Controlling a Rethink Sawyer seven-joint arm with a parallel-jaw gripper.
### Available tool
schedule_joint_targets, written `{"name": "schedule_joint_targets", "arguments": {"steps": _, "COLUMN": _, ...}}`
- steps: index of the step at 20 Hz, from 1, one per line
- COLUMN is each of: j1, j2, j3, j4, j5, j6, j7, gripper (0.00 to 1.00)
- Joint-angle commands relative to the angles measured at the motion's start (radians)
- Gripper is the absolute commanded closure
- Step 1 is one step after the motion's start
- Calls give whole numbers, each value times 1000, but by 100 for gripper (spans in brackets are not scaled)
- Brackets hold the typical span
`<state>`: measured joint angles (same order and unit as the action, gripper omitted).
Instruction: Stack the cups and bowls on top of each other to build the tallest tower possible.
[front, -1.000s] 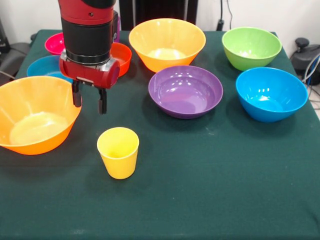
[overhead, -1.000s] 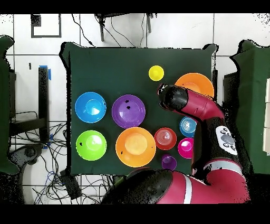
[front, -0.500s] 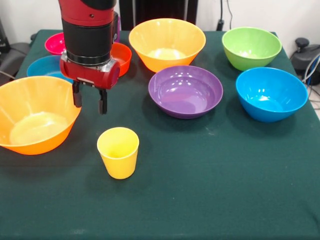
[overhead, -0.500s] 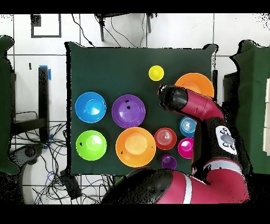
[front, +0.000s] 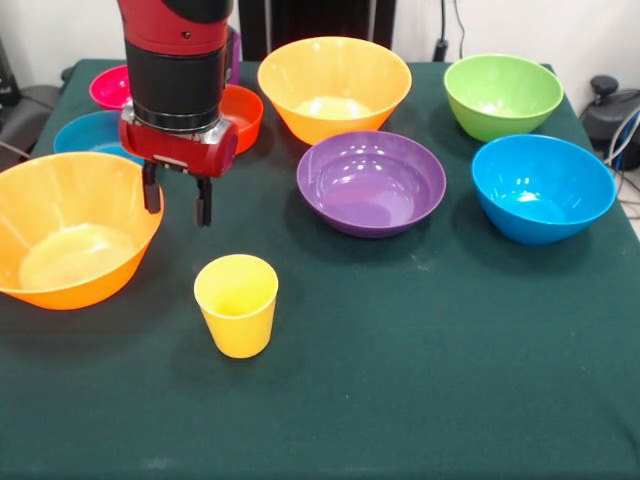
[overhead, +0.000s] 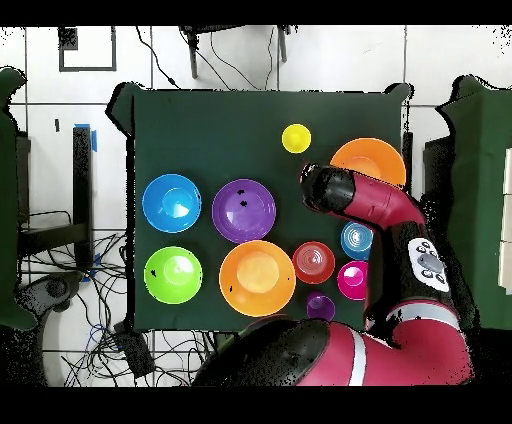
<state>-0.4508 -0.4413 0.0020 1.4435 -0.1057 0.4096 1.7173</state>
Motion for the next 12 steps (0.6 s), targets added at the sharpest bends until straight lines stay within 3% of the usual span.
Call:
{"name": "schedule_joint_targets", "arguments": {"steps": 1, "j1": -12, "j2": 66, "j3": 97, "j4": -44, "j5": -95, "j6": 42, "j7": -86, "gripper": 0}}
{"name": "schedule_joint_targets", "arguments": {"steps": 12, "j1": -44, "j2": 85, "j3": 135, "j4": -49, "j5": -119, "j6": 22, "j7": -84, "gripper": 0}}
